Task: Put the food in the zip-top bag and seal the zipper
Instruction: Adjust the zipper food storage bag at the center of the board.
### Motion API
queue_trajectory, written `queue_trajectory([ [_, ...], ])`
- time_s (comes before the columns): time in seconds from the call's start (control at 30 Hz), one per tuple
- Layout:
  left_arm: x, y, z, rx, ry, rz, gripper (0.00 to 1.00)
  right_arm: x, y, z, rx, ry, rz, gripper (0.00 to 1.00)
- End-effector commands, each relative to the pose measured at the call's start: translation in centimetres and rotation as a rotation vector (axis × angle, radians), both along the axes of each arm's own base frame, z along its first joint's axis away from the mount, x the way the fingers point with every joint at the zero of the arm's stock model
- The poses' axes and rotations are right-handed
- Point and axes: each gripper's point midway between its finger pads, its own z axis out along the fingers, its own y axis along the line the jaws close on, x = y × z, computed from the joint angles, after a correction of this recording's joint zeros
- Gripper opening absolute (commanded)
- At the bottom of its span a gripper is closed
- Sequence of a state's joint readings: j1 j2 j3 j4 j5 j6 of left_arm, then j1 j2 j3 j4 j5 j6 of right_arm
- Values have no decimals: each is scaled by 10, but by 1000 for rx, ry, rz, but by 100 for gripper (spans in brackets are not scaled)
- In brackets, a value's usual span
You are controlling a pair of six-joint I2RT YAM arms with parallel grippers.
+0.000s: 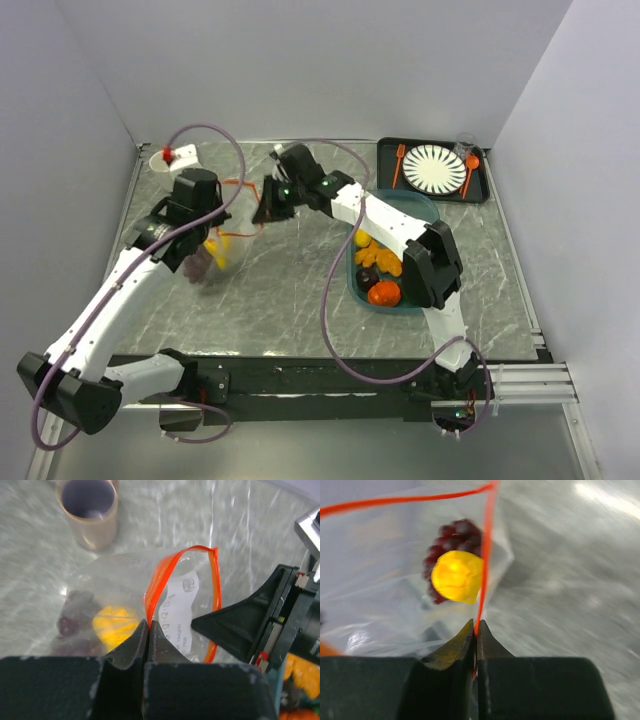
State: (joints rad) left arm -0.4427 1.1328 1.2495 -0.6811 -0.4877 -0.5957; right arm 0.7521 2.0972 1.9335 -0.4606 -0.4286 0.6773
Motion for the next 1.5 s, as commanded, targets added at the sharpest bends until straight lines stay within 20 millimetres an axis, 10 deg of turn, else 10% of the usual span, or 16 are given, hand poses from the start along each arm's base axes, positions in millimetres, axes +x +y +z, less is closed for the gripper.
queue_trajectory([
  [0.0,4,-33,-38,-86,62,-116,1,9,-46,-10,-90,-51,-88,16],
  [0.13,3,-46,-59,-119,93,-145,1,3,-81,-28,-172,-75,-134,31],
  [0.27,3,-60,-59,-126,92,-184,1,2,-101,5,-141,-165,-187,63],
  [0.4,1,-78,-57,-115,99,-224,1,5,-134,35,-187,-239,-283,69],
  [0.63,-4,-104,-50,-140,75,-308,1,23,-238,-1,-364,-178,-542,76],
  [0.8,-5,-114,-41,-166,36,-359,1,28,-270,-9,-426,-180,-568,81],
  [0.87,-5,-115,-43,-163,41,-364,1,25,-283,-9,-468,-194,-603,100],
  [1.23,-8,-128,-51,-169,60,-438,1,-25,-381,-46,-754,-78,-856,100],
  [1.47,-8,-131,-48,-167,48,-466,1,-52,-405,-71,-791,-5,-968,100],
])
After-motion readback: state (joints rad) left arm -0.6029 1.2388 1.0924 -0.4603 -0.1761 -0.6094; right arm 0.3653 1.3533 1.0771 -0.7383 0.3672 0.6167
